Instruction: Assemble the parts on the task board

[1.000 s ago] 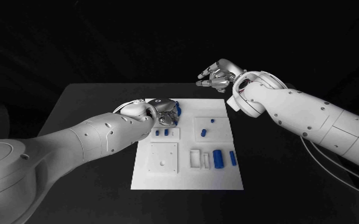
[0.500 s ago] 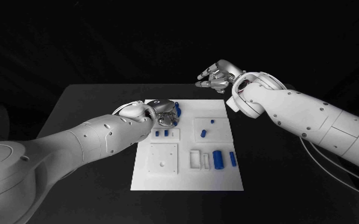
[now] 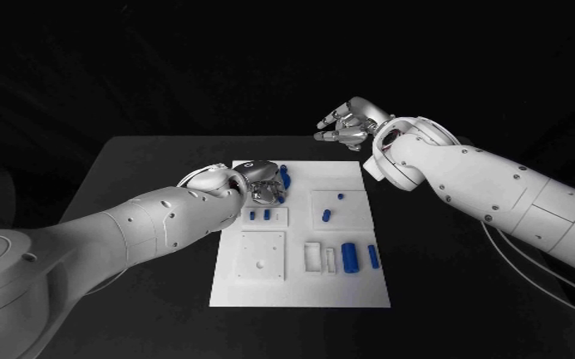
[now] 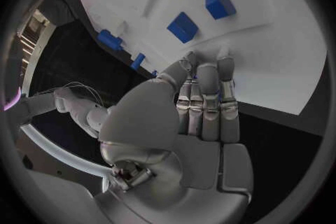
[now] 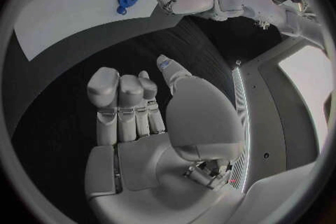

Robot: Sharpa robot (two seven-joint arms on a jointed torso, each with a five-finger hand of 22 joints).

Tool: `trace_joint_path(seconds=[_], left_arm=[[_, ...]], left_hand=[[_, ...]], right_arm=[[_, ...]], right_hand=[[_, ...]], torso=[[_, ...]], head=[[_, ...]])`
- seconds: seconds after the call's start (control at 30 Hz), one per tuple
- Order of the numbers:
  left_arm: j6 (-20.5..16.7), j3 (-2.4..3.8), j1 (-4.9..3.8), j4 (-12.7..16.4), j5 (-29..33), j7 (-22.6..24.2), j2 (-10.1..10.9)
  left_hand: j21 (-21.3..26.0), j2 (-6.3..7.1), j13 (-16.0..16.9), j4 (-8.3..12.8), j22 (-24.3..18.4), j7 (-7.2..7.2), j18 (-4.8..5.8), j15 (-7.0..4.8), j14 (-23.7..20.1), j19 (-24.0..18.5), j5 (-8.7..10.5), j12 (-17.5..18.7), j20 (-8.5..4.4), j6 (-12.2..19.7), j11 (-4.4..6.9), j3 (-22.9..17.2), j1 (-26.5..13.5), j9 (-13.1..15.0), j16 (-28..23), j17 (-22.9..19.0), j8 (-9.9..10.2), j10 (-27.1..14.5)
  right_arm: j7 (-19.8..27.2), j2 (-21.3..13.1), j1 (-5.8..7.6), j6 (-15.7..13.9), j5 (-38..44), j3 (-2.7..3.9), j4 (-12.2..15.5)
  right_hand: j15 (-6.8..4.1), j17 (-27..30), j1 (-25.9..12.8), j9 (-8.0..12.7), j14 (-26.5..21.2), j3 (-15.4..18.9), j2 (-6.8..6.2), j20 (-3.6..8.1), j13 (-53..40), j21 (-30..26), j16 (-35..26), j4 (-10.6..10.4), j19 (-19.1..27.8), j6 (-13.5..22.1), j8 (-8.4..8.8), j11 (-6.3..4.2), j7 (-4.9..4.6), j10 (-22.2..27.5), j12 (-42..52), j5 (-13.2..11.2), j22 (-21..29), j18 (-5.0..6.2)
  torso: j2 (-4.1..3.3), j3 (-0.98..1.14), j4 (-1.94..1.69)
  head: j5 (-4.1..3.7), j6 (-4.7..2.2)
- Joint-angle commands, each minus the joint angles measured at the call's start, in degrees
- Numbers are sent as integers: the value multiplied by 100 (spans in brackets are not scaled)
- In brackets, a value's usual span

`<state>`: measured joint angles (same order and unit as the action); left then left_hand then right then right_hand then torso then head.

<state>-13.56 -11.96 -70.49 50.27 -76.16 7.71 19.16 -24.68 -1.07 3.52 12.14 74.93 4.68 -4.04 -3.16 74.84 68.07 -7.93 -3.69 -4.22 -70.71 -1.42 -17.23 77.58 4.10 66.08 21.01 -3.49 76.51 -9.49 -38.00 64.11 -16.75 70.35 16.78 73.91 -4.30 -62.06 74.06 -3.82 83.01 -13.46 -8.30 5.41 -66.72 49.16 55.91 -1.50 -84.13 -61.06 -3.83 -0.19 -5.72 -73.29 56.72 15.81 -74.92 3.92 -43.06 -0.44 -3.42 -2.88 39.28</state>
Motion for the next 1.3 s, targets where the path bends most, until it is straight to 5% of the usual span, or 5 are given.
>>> trace_joint_path(seconds=[0.03, 0.23, 0.43, 1.3], left_arm=[[-51, 66, -2, 89, 286, 60, 42], [-15, 248, -7, 232, 406, 15, 166], [48, 362, -44, 377, 435, -45, 326], [369, 367, -80, 466, 235, -188, 647]], left_hand=[[-8, 14, -5, -42, 115, 10, -30, 10, 39, -36, 8, 28, 11, -40, 5, 27, -62, 5, 10, 8, -22, 34], [11, 16, -5, -61, 111, 8, -19, 8, 37, -32, 12, 28, 8, -38, 5, 75, -59, 4, -1, 10, -21, 28], [33, 14, -5, -69, 111, 6, -12, 6, 43, -20, 13, 28, 4, -38, 7, 107, -42, 3, -8, 13, -21, 26], [64, 8, -5, -73, 117, 10, -5, 10, 22, -35, 29, 28, 6, -38, 3, 132, -9, 1, -36, 11, -20, 17]], right_arm=[[49, -4, -2, 19, 10, 3, 0], [47, -13, -2, 24, 10, 3, -2], [42, -32, -2, 25, 10, 3, -3], [37, -74, -2, 24, 10, 3, 2]], right_hand=[[6, -5, -18, 4, 26, -29, 7, -14, -6, 5, 2, -6, -188, -10, 25, -14, -11, -1, 21, 14, -630, 81], [6, -5, -18, 4, 26, -29, 7, -14, -6, 5, 2, -6, -188, -10, 25, -14, -11, -1, 21, 14, -630, 81], [6, -5, -18, 4, 26, -29, 7, -14, -6, 5, 2, -6, -188, -10, 25, -14, -11, -1, 21, 14, -630, 81], [6, -3, -26, 4, 26, -23, 4, -14, -1, 7, -3, -2, -189, -9, 26, -14, -12, 2, 12, 16, -631, 80]], torso=[[1, -8, -3], [4, -11, -8], [6, -12, -11], [-4, 0, -1]], head=[[9, -13], [20, -24], [28, -20], [91, 7]])
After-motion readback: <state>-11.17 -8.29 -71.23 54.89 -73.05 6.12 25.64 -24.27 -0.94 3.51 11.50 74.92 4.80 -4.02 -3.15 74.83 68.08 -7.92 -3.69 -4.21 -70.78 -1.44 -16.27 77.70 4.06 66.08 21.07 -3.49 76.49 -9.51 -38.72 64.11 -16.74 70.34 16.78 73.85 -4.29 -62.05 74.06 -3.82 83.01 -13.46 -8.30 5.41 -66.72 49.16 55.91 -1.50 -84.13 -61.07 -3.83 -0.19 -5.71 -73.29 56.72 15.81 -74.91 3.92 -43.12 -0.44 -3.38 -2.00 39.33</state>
